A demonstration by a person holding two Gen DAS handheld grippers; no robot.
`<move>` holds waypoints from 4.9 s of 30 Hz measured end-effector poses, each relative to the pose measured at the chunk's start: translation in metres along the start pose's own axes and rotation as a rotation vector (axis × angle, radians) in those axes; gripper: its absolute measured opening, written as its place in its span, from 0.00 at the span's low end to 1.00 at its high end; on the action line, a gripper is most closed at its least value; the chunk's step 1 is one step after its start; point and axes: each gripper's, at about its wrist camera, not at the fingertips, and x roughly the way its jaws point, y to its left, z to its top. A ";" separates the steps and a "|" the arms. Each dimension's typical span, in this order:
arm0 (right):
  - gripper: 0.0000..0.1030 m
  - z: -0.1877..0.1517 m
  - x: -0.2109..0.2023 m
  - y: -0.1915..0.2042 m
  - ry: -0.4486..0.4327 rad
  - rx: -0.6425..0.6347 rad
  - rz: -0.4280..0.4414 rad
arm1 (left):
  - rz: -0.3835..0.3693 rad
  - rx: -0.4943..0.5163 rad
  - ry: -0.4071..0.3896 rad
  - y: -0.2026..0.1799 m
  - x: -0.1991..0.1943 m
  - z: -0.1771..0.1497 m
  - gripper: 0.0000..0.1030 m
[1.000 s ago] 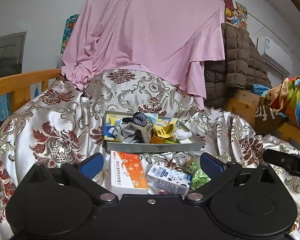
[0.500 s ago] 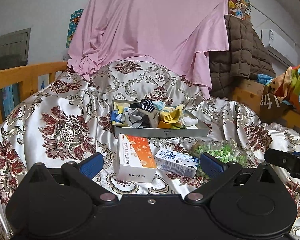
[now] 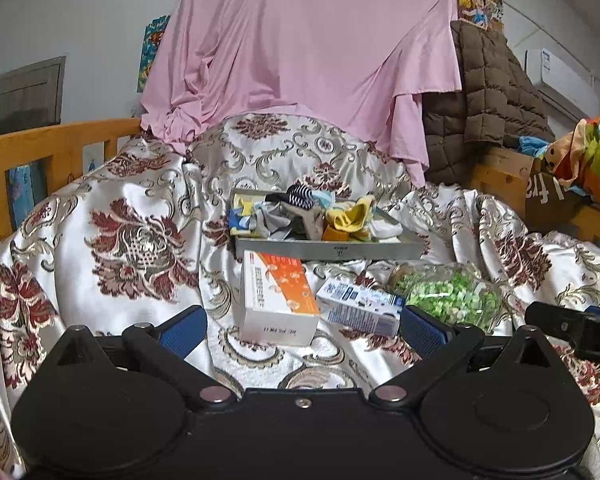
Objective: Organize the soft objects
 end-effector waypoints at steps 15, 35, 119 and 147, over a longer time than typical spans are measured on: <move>1.00 -0.008 0.017 -0.001 0.060 -0.004 -0.014 | 0.021 -0.013 0.038 0.002 0.013 -0.009 0.99; 1.00 -0.009 0.022 -0.004 0.081 0.009 -0.022 | 0.026 -0.019 0.051 0.003 0.017 -0.012 0.99; 1.00 -0.009 0.022 -0.004 0.081 0.005 -0.022 | 0.025 -0.013 0.048 0.002 0.017 -0.014 0.99; 1.00 -0.009 0.022 -0.004 0.081 0.005 -0.022 | 0.044 -0.006 0.073 0.001 0.020 -0.012 0.99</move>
